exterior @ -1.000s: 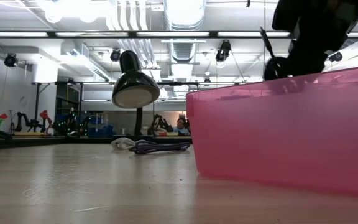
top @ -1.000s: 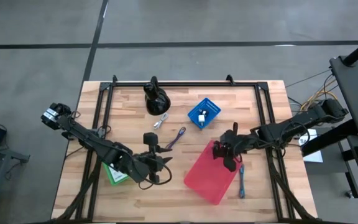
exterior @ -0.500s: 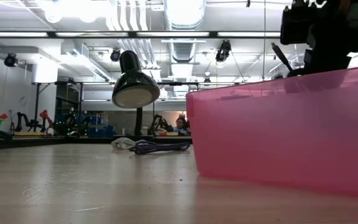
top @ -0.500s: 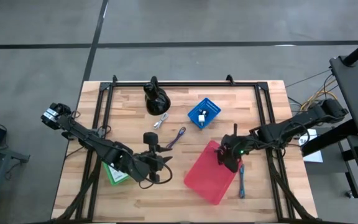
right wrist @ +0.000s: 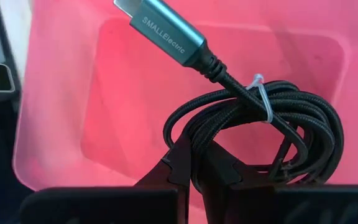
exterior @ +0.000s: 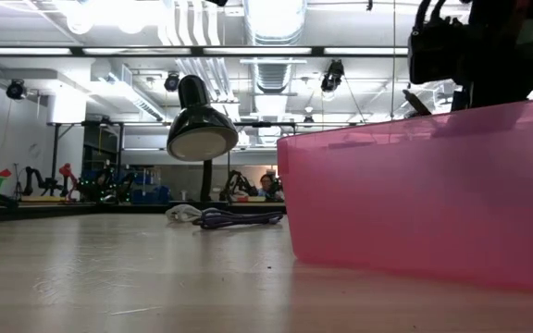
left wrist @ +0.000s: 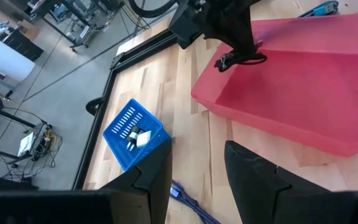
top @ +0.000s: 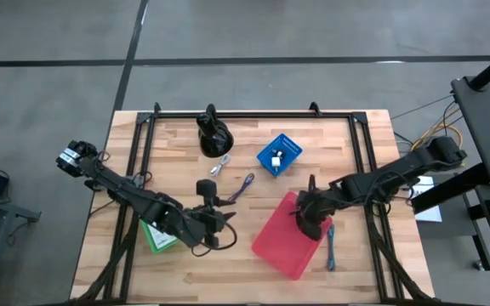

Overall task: Pick and place items into bin
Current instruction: Put the black charger cable into the pink bin

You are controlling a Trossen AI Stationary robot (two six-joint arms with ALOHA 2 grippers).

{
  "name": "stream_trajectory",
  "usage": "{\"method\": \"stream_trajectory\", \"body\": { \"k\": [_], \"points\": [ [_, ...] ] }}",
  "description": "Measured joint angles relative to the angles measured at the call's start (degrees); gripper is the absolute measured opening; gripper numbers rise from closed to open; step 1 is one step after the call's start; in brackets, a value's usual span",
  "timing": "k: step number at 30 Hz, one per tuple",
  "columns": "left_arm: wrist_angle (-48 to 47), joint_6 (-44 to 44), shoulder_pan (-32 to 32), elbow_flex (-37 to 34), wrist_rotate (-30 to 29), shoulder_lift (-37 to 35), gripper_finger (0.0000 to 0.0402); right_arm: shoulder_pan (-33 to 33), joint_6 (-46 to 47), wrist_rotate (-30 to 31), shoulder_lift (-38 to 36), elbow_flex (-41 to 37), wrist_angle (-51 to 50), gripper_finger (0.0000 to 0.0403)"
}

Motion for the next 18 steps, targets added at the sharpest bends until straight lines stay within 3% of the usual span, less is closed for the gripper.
{"method": "stream_trajectory", "body": {
  "k": [18],
  "points": [
    [-1.07, -0.10, 0.21, -0.07, -0.13, 0.00, 0.0131, 0.00, -7.61, 2.08, 7.74, 11.44, -11.64, 0.0029]
  ]
}}
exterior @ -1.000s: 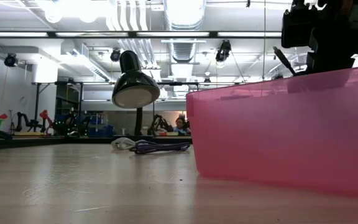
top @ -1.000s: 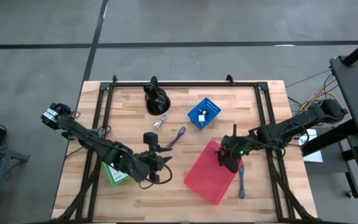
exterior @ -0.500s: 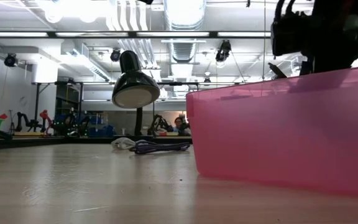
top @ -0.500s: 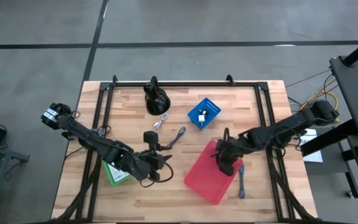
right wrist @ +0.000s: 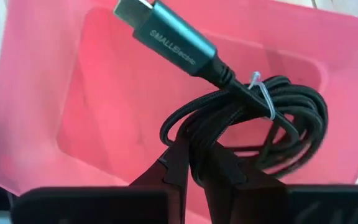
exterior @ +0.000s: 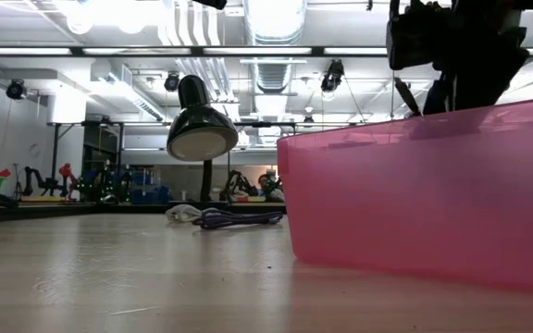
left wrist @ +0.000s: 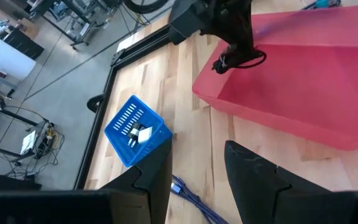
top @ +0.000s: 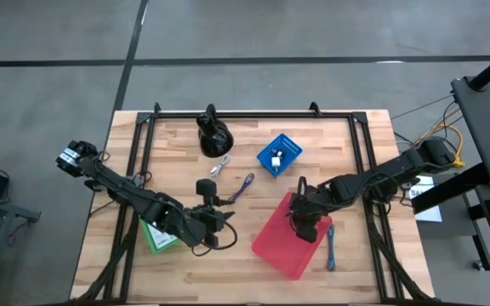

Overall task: Pick and place items into bin
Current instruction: Put the black charger cable into the pink bin, then put the blue charger cable into the pink bin

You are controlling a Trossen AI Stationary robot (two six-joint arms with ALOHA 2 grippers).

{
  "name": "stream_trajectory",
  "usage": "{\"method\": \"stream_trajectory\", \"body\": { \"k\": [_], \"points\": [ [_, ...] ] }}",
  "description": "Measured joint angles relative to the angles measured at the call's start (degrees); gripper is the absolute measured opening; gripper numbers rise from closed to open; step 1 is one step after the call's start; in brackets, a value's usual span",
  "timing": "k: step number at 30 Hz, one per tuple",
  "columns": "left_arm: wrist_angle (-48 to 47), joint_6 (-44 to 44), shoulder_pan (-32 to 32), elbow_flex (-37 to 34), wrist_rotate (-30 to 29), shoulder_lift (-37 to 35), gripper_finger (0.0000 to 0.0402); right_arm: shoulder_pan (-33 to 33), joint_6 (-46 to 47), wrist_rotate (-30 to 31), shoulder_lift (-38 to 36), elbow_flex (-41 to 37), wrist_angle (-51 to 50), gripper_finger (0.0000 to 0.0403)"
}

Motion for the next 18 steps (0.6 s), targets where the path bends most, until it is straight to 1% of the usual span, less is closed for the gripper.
{"method": "stream_trajectory", "body": {
  "k": [14, 18],
  "points": [
    [-0.64, -0.07, 0.00, -0.07, 0.00, 0.02, 0.0131, 0.00, 0.22, -0.03, -0.26, 0.71, -1.37, 0.0070],
    [-0.62, -0.07, 0.00, -0.07, 0.00, 0.02, 0.0131, 0.00, 0.58, -0.06, -0.28, 1.89, -3.73, 0.0078]
  ]
}}
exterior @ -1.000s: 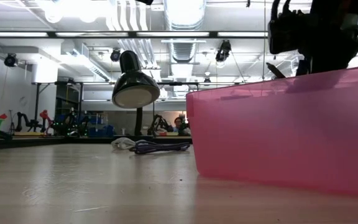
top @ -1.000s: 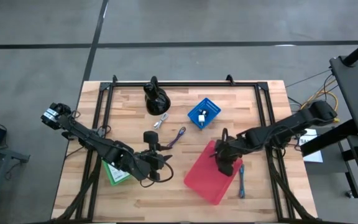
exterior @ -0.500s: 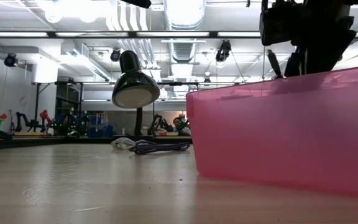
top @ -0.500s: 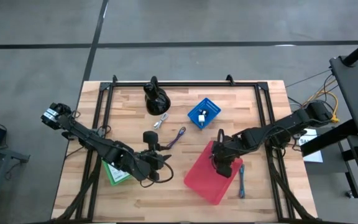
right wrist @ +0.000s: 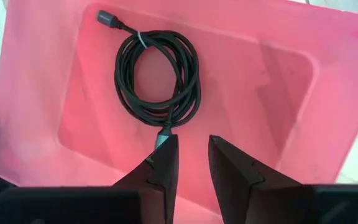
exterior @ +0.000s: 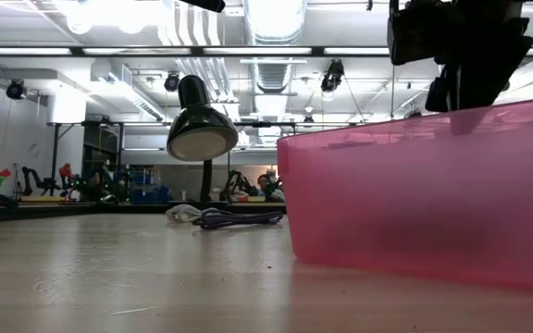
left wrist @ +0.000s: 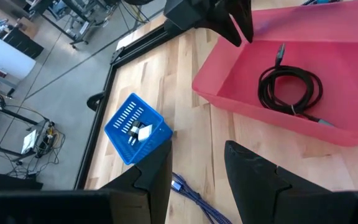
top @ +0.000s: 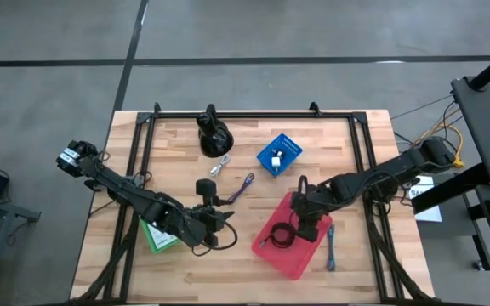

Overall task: Pick and place items into bin
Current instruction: Put the blue charger cable into the pink bin

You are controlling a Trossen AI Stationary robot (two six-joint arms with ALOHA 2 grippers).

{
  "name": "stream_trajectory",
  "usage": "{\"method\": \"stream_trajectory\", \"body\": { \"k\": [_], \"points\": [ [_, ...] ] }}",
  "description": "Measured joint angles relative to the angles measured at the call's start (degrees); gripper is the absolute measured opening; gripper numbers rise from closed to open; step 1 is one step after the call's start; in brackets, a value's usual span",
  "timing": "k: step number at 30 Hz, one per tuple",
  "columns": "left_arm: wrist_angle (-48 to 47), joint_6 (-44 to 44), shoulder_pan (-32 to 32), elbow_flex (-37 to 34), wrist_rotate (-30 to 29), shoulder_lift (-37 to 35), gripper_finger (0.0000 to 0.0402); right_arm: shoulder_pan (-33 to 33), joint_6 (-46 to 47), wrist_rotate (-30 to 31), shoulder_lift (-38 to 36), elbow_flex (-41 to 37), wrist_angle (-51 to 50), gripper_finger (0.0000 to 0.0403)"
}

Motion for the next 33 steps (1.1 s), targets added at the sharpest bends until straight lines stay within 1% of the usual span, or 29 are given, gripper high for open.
{"method": "stream_trajectory", "body": {
  "k": [8, 13, 16, 18, 24, 27, 33],
  "points": [
    [0.11, 0.00, 0.00, -0.07, 0.02, 0.00, 0.0131, 1.71, 1.27, -4.87, -0.20, 2.58, -1.72, 0.0091],
    [0.11, 0.00, 0.00, -0.09, 0.02, 0.00, 0.0131, 5.54, 1.21, -11.14, -0.20, 3.08, -2.16, 0.0102],
    [0.07, 0.00, 0.02, -0.11, 0.02, 0.00, 0.0131, 8.99, 1.60, -12.86, -0.20, 3.08, -3.02, 0.0107],
    [0.07, 0.00, 0.00, -0.11, 0.02, 0.00, 0.0131, 11.45, 4.17, -12.99, -0.20, 3.05, -3.36, 0.0110],
    [0.02, 0.00, 0.02, -0.11, 0.02, 0.00, 0.0131, 18.58, 16.69, -12.07, -0.14, 3.00, -3.41, 0.0112],
    [0.03, 0.00, 0.02, -0.16, 0.03, 0.00, 0.0131, 21.47, 23.37, -9.40, -0.09, 2.85, -4.00, 0.0115],
    [0.04, 0.02, 0.02, -0.95, 0.04, 0.00, 0.0131, 25.56, 33.23, -2.84, -0.09, 2.34, -10.93, 0.0123]
  ]
}}
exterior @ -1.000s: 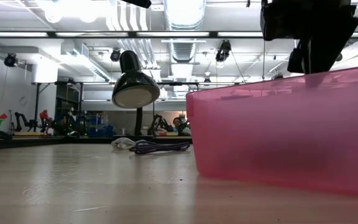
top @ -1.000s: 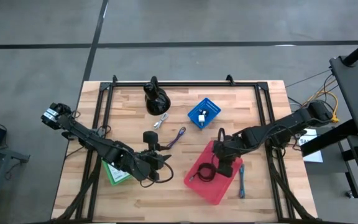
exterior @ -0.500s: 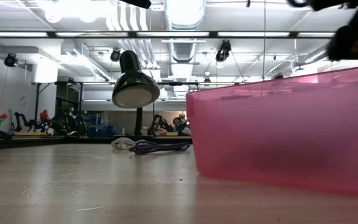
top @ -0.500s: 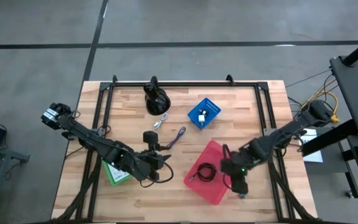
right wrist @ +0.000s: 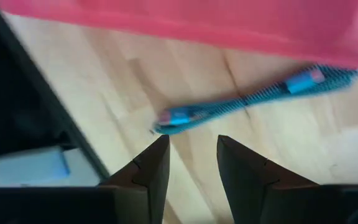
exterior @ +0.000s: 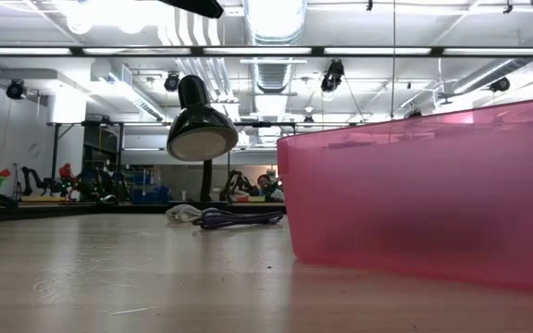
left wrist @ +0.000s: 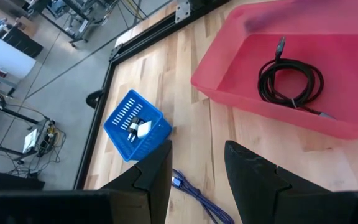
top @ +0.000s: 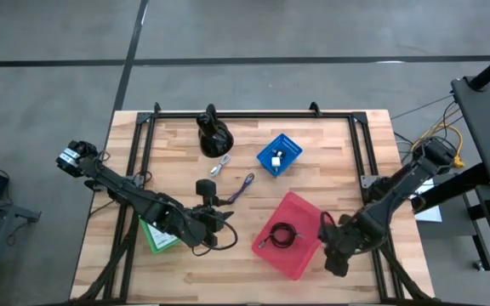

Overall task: Pick and place items into bin
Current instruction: Put the blue charger cable into the pink bin

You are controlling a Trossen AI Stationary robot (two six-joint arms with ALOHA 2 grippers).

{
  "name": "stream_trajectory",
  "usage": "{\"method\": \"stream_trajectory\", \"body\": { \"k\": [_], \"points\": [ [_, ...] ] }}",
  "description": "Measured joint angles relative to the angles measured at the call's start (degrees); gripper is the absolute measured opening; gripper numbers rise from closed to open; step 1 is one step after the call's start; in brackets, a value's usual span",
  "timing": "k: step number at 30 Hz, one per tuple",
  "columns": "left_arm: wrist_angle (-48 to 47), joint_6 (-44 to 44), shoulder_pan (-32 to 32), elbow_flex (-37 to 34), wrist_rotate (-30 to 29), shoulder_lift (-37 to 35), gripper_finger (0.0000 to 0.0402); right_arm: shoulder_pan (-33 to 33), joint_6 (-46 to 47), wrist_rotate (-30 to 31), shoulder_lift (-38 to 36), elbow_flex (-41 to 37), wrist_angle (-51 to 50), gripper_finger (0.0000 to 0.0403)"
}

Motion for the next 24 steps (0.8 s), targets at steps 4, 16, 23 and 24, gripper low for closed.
{"method": "stream_trajectory", "body": {
  "k": [4, 16, 23, 24],
  "points": [
    [0.02, 0.05, 0.01, -1.00, 0.00, 0.00, 0.0131, 1.69, 3.53, 0.79, 0.01, -1.16, -1.73, 0.0119],
    [0.10, 0.12, 0.02, -1.69, -0.01, 0.02, 0.0131, 1.81, 15.41, 7.16, 0.02, -6.00, -1.58, 0.0165],
    [0.30, 0.13, 0.02, -1.65, -0.05, -0.66, 0.0131, 2.22, 28.30, 8.59, 0.02, -8.89, -0.24, 0.0203],
    [0.27, 0.13, 0.02, -1.69, -0.07, -0.68, 0.0131, 2.31, 30.15, 8.79, 0.02, -9.25, -0.08, 0.0206]
  ]
}}
